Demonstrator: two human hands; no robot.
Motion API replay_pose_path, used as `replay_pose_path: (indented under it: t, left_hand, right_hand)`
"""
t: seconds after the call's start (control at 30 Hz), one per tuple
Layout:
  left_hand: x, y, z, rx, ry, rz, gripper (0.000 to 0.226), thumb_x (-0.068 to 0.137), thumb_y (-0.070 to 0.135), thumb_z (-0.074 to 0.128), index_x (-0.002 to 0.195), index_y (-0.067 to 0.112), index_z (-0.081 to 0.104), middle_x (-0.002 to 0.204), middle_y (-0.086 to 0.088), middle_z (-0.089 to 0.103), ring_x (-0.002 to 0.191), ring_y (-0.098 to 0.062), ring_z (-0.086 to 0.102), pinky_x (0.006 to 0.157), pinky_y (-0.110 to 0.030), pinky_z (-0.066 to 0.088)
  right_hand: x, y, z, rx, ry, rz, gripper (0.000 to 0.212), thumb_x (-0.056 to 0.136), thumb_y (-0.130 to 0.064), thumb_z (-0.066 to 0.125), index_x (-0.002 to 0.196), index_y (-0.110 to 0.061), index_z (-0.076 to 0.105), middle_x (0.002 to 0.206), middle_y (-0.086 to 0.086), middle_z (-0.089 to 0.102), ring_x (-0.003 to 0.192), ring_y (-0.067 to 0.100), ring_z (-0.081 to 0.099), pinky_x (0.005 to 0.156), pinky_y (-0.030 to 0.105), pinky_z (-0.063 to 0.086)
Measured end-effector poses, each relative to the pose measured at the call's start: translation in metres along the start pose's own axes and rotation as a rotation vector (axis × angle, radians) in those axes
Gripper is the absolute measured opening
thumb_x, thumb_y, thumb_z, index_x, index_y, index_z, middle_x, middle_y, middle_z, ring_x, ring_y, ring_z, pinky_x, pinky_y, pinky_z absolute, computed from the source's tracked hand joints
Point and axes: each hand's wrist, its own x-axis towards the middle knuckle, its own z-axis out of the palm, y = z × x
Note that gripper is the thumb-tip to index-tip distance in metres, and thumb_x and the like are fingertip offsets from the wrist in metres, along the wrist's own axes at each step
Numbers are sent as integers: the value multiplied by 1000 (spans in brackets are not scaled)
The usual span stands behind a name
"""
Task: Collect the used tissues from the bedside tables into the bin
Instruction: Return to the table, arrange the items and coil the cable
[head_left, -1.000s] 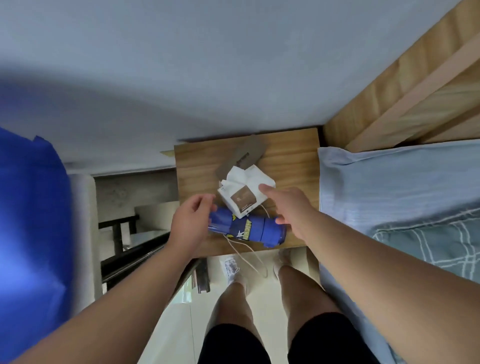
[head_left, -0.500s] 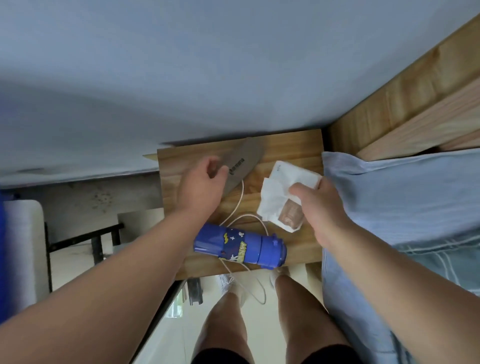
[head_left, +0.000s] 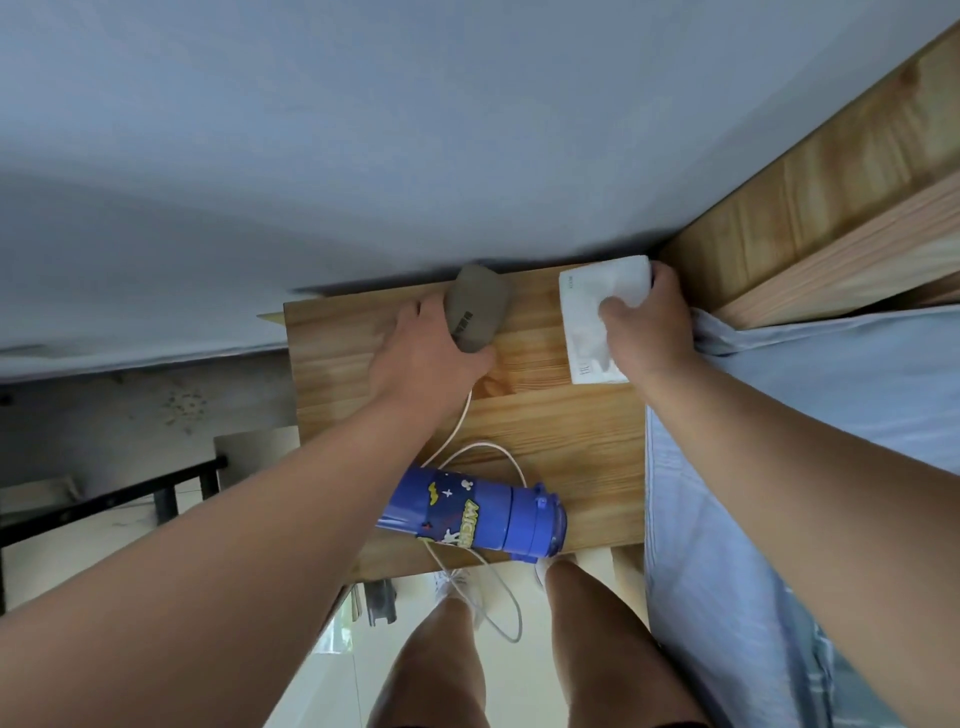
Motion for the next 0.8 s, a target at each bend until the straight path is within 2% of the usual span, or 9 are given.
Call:
replay_pose_path:
  t: [0.13,0.2,0.27,0.37,0.53,0.6,0.67,0.73,0.8]
  left_hand:
    - [-9,26,8,-287,-26,-82,75,72,69,75,132,29,55,125,2,63,112,-26,65,87,-39,53]
    - [-12,43,16,-422,-33,-158,68,70,72,77,121,33,56,112,10,67,102,-21,68,78,-37,57]
    - [-12,58,26,-510,-43,-215,75,71,70,81,126,25,58,117,7,68,102,-22,70,78,-40,60]
    - [-11,74,40,-452,-23,-235,87,73,69,80,139,19,53,132,0,59,108,-26,68,87,-48,61]
    - [-2,77,58,-426,-35,-221,70,82,53,80,139,23,53,129,2,57,105,-26,67,85,-44,58]
    - [1,69,56,-513,-56,-169,59,87,43,79,138,23,59,122,5,67,103,-20,69,85,-39,59]
    - [-7,55,48,-548,-59,-103,42,91,37,76,131,28,65,100,20,69,98,-12,69,82,-30,55]
    - [-25,33,40,-474,-38,-31,30,93,46,69,121,35,70,88,26,64,93,-5,66,79,-27,50]
    - [-54,5,28,-346,-67,87,36,88,66,60,113,43,70,89,28,65,87,6,61,74,-20,45]
  right_hand:
    - [2,3,-2,-125,66,-64,59,99,-8,55,155,-14,36,155,11,46,143,30,45,113,36,40]
    - [-2,1,-2,-88,93,-57,63,100,-7,55,158,-15,31,159,11,43,146,30,43,115,38,39]
    - [-6,-1,-2,-20,97,-41,68,98,-8,55,160,-16,27,160,11,43,145,30,45,118,42,42]
    - [-8,-2,-4,-33,61,-50,70,94,-11,56,158,-15,30,157,11,47,142,31,48,115,49,45]
    - [-6,1,-11,-174,-13,-99,62,93,-9,57,151,-9,38,153,11,49,140,32,47,113,46,44]
    - [-10,1,-15,-195,-30,-136,61,93,-10,57,151,-9,39,152,12,50,140,32,48,114,44,44]
    - [-18,2,-18,-255,-19,-235,65,93,-12,58,154,-8,36,155,12,49,142,33,46,117,43,40]
    - [-30,2,-21,-322,-4,-371,65,94,-13,59,156,-9,36,157,11,48,142,34,46,117,44,38]
    - [-44,-1,-24,-343,-5,-460,59,97,-14,59,153,-11,43,154,10,53,140,32,48,114,43,39]
